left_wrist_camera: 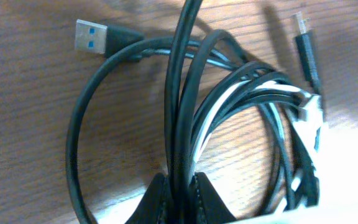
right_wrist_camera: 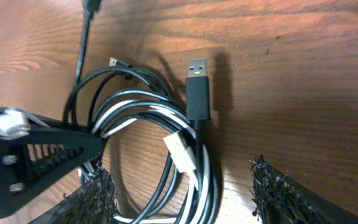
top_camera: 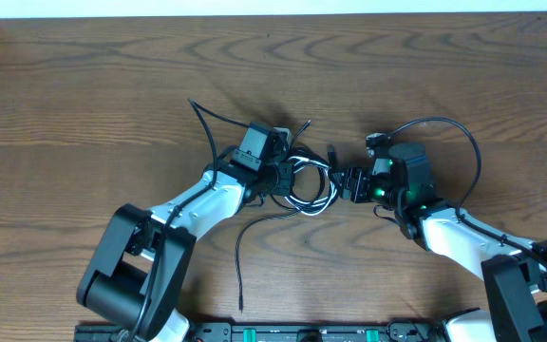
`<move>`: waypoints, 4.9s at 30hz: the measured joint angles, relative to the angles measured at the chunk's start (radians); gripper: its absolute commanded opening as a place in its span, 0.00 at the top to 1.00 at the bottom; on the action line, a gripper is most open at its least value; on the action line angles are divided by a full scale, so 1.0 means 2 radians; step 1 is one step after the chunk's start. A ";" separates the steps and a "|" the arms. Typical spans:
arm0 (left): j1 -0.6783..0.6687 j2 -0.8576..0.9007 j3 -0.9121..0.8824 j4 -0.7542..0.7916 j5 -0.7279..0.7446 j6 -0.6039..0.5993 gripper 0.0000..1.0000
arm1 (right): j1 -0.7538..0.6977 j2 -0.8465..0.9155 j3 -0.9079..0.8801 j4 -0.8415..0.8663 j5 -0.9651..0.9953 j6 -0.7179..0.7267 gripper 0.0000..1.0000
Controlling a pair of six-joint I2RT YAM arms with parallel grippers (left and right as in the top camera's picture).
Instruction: Untangle cables
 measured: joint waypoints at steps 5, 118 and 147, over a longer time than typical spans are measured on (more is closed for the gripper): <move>0.000 -0.017 0.000 0.000 0.043 0.015 0.92 | 0.009 0.000 0.000 0.001 0.002 0.000 0.32; 0.077 -0.044 0.000 0.068 0.065 -0.070 0.92 | -0.059 -0.111 0.032 -0.196 -0.038 -0.017 0.24; 0.077 -0.044 0.000 0.094 0.065 -0.121 0.92 | -0.129 -0.112 0.052 -0.262 -0.068 -0.002 0.22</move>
